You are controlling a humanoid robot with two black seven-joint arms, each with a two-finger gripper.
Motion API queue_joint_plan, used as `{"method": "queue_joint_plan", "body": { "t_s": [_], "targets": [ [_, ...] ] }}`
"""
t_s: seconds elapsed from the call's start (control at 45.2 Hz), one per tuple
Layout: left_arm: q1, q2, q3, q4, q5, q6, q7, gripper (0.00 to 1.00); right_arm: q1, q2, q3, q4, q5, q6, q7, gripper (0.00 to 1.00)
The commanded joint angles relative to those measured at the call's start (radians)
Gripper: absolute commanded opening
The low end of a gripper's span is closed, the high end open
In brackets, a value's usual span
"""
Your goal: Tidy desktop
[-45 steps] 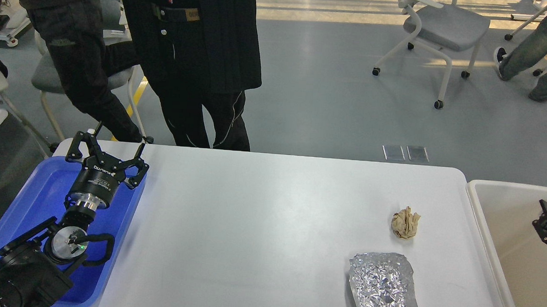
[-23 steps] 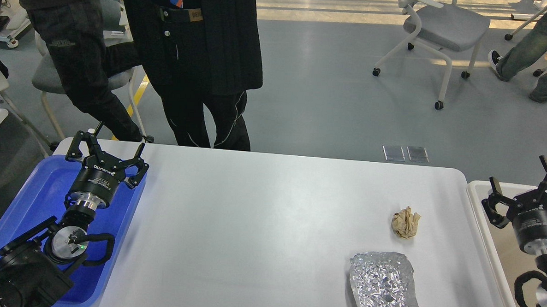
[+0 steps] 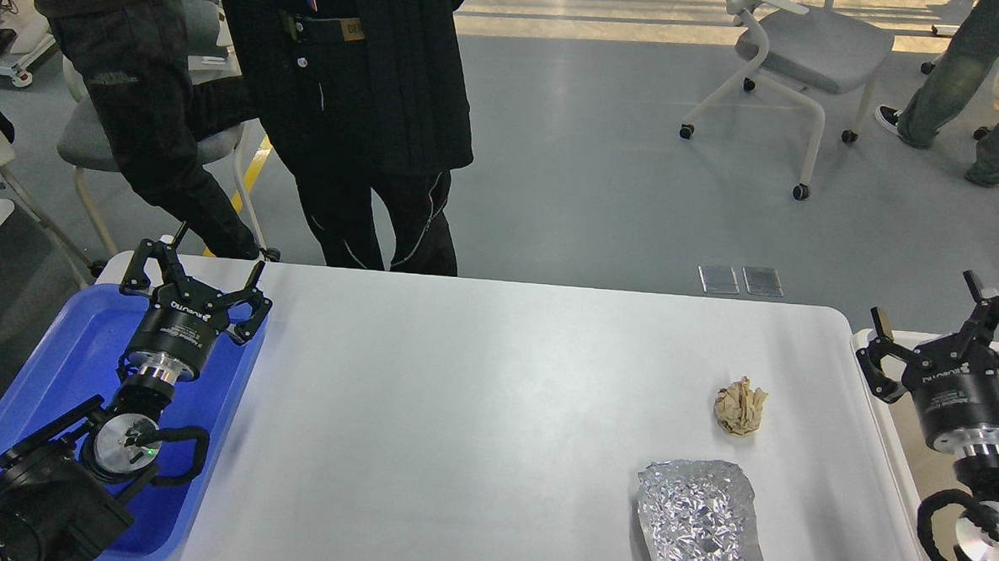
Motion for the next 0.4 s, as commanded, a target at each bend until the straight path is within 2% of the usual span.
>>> {"method": "queue_joint_plan", "body": {
  "t_s": [0.0,0.376],
  "targets": [
    [0.0,0.0,0.0,0.0,0.0,0.0,0.0,1.0,0.019,0.0,-0.074,-0.026,-0.012,0.016,-0.001,1.0],
    [0.0,0.0,0.0,0.0,0.0,0.001,0.0,1.0,0.068,0.011,-0.131,-0.095,-0.012,0.012,-0.001,1.0]
  ]
}}
